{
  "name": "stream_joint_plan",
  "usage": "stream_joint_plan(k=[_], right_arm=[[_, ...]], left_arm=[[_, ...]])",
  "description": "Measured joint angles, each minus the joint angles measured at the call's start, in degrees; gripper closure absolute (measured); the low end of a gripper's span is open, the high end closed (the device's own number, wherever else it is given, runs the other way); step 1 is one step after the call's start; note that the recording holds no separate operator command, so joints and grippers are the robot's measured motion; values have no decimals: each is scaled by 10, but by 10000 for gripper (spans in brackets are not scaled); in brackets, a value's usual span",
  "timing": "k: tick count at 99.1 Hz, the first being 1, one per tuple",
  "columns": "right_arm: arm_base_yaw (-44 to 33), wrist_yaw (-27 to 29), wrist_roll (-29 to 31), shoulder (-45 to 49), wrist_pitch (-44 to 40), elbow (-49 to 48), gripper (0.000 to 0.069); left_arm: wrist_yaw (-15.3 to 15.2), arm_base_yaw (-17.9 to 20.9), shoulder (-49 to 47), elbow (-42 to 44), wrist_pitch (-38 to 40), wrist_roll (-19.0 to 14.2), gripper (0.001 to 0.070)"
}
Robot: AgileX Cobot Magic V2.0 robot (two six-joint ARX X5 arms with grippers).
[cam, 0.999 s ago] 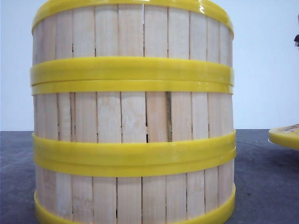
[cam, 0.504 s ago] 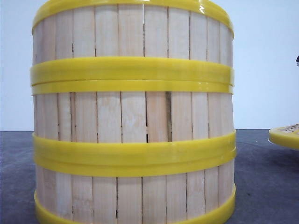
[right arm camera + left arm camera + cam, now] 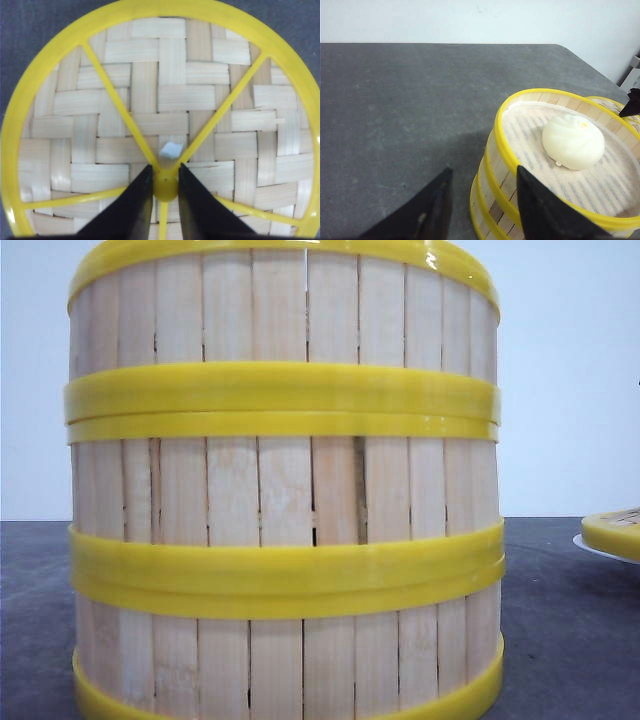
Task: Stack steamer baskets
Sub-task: 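Lift the woven lid with the right gripper and carry it over the stack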
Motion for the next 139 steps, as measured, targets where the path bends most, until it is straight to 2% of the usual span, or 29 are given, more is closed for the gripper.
stream_joint_plan(k=[32, 55, 66, 83, 101, 115, 139], right_arm=[[1, -19, 0, -10, -29, 21, 632], [21, -50, -2, -70, -77, 125, 632], [50, -85, -9, -93, -115, 182, 632], [123, -136, -11, -113, -159, 267, 632], [245, -139, -12, -115, -181, 319, 633], [342, -128, -11, -111, -181, 320, 633], [473, -67, -11, -83, -182, 320, 633]], left_arm=[[0, 0, 0, 0, 0, 2, 481], [0, 0, 0, 0, 1, 4, 481], [0, 0, 0, 0, 1, 4, 481], [0, 0, 0, 0, 2, 4, 481], [0, 0, 0, 0, 2, 4, 481], [0, 0, 0, 0, 2, 4, 481], [0, 0, 0, 0, 2, 4, 481]])
